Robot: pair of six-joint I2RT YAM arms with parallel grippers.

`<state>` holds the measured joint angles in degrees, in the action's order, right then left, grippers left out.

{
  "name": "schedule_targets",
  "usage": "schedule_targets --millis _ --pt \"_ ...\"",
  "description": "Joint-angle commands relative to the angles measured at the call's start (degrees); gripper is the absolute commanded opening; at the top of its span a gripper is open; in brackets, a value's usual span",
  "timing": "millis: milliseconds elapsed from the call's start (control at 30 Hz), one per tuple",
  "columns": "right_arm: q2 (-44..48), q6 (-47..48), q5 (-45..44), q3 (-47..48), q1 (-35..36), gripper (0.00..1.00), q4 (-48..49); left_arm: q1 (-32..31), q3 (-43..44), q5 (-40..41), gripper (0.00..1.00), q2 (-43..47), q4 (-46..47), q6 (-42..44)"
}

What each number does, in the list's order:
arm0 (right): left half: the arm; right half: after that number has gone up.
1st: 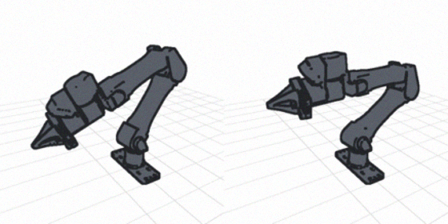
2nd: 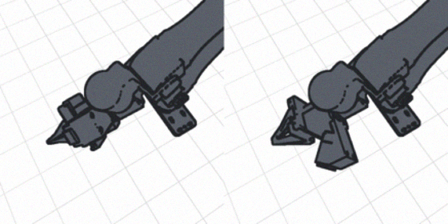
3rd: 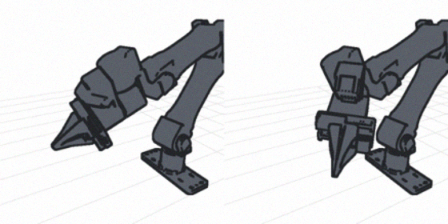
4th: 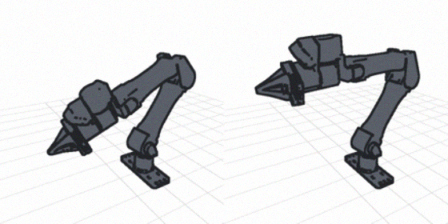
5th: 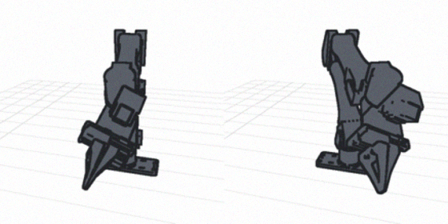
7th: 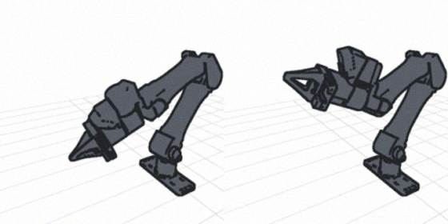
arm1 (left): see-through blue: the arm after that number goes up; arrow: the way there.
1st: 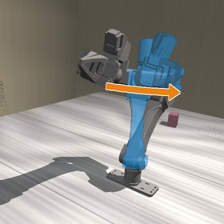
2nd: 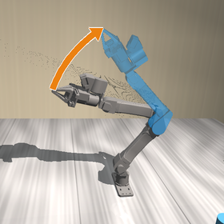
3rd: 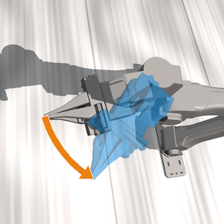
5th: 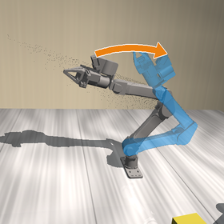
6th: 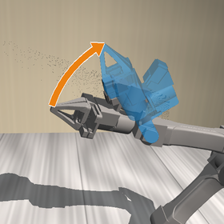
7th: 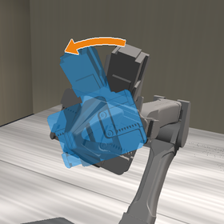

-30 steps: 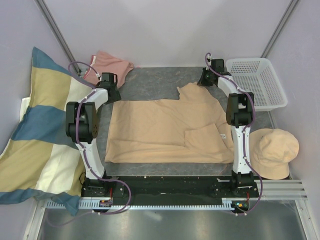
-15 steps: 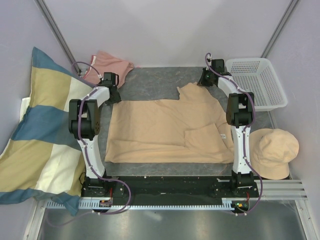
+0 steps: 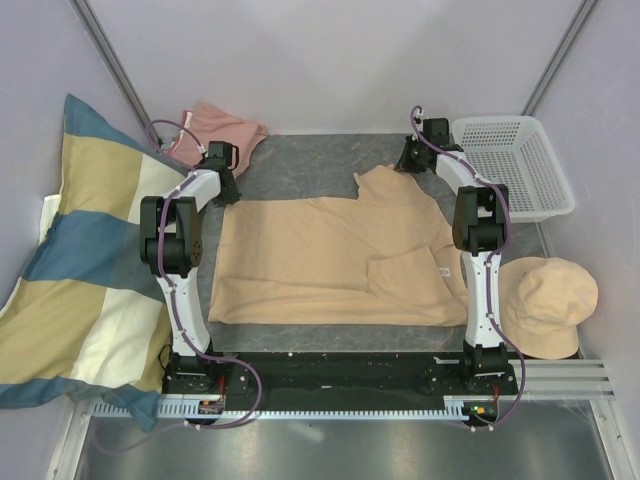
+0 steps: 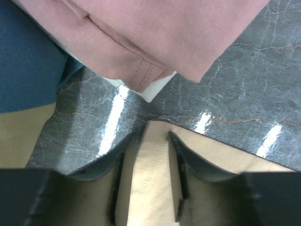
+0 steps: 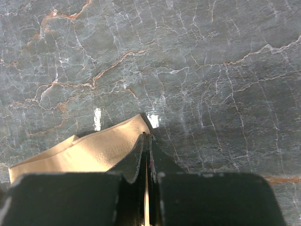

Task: Fold and stack the t-shirts
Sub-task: Grap the side of the flattened tshirt furthest away from the robot with both arms

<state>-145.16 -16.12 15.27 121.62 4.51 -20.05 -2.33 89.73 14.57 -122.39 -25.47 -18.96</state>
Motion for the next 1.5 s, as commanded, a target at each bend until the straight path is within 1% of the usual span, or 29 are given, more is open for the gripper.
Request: schedule_targets --millis 0,33,67,100,300,400,600,800,1067,1300,1400,1467 --pt "0.85 0.56 0.82 -1.48 -0.12 0.00 -2.89 0.22 2.11 0.90 0.22 -1.71 -0.72 2.44" --pt "0.85 0.65 0.82 -1.56 -0.21 0.00 -2.89 0.22 2.37 0.99 0.14 -1.71 -0.72 2.44" --pt "0.76 0.65 0.82 -1.56 -0.21 0.00 -2.89 0.22 2.38 1.08 0.04 -1.71 -0.89 2.35" --pt "0.76 0.65 0.82 -1.56 -0.12 0.00 -2.80 0.22 2.38 1.16 0.02 -1.80 -0.89 2.35" --pt "1.37 0.48 0.91 -1.56 -0.21 0.00 -2.88 0.22 2.03 1.34 0.02 -1.28 -0.98 2.09" --pt "3.21 0.56 0.82 -2.00 -0.21 0.00 -2.71 0.22 1.24 0.99 0.02 -0.57 -0.89 1.82" --pt "9.28 0.83 0.11 -2.79 -0.29 0.00 -2.54 0.22 -1.75 -0.59 0.02 3.02 0.25 0.24" --pt "16.56 1.00 -0.76 -6.74 -0.65 0.00 -2.54 0.22 -3.42 -2.08 0.02 7.24 0.25 -0.64" --pt "24.39 0.92 -2.78 -16.32 -0.65 0.00 -2.71 0.31 -6.41 -4.46 0.02 13.13 0.34 -2.57" --pt "33.96 -0.05 -7.53 -28.70 -0.65 0.00 -3.06 0.22 -11.41 -5.69 0.02 17.97 0.34 -4.33" --pt "37.22 -0.58 -9.63 -32.75 -0.56 0.00 -3.15 0.22 -12.74 -5.43 0.02 18.85 0.34 -4.86" --pt "38.54 -1.81 -12.79 -34.17 -0.65 0.00 -3.93 0.22 -13.09 -5.17 0.02 18.76 0.25 -4.68"
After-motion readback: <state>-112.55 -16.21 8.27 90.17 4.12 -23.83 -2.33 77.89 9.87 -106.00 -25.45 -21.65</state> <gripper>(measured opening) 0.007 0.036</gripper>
